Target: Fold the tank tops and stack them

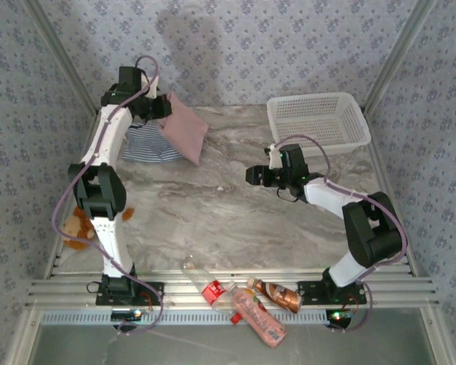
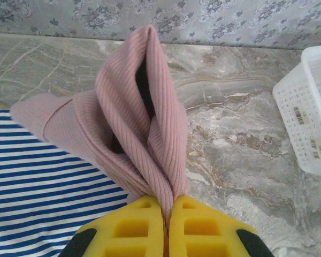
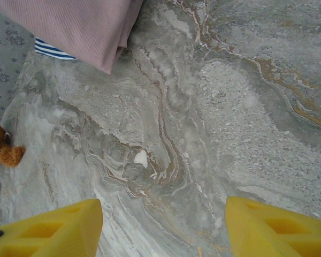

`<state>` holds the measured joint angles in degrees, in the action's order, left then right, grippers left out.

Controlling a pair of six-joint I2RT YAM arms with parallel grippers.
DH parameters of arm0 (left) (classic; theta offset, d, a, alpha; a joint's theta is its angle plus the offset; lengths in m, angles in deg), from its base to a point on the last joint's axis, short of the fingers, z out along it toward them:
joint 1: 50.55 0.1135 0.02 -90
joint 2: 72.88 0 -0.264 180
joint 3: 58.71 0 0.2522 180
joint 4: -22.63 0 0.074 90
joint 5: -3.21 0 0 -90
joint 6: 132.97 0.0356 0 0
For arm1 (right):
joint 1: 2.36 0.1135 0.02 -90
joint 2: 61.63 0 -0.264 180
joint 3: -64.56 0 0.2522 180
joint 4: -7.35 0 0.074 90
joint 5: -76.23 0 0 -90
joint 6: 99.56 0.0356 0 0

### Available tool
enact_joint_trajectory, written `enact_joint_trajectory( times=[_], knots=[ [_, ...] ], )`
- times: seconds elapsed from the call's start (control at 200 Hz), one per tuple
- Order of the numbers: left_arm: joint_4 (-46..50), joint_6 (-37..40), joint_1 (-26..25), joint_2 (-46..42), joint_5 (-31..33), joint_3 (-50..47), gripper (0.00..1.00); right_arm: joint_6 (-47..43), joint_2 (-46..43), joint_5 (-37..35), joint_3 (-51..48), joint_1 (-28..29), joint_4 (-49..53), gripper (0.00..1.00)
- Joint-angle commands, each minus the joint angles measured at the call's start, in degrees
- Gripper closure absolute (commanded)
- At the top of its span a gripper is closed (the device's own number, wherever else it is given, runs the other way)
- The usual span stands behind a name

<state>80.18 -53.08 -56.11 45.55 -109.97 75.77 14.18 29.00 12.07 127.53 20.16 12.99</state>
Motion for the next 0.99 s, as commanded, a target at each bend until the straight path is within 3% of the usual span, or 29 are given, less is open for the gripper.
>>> enact_joint_trajectory(
  times=[0.0, 0.265, 0.485, 0.835, 0.989],
  knots=[
    [1.99, 0.43, -0.33, 0.7, -2.92, 5.97, 1.0, 0.99, 1.3, 1.09, 1.77, 0.5, -1.46, 0.36],
    [5.03, 2.06, 0.49, 1.71, -1.87, 8.62, 1.0, 0.58, 1.24, 1.05, 1.8, 0.67, -1.04, 0.36],
    [0.74, 2.84, 4.57, -0.79, 2.01, -1.18, 1.0, 0.55, 1.59, 1.47, 1.35, 0.62, -1.02, 0.36],
    [-7.17, 2.32, 9.61, 2.22, 5.41, -12.51, 1.0, 0.89, 2.8, 1.98, 1.15, 1.01, -1.55, 0.36],
    [-8.15, 2.99, 11.4, 5.81, 6.51, -12.52, 0.93, 0.87, 3.41, 2.1, 1.07, 1.29, -1.64, 0.36]
  ],
)
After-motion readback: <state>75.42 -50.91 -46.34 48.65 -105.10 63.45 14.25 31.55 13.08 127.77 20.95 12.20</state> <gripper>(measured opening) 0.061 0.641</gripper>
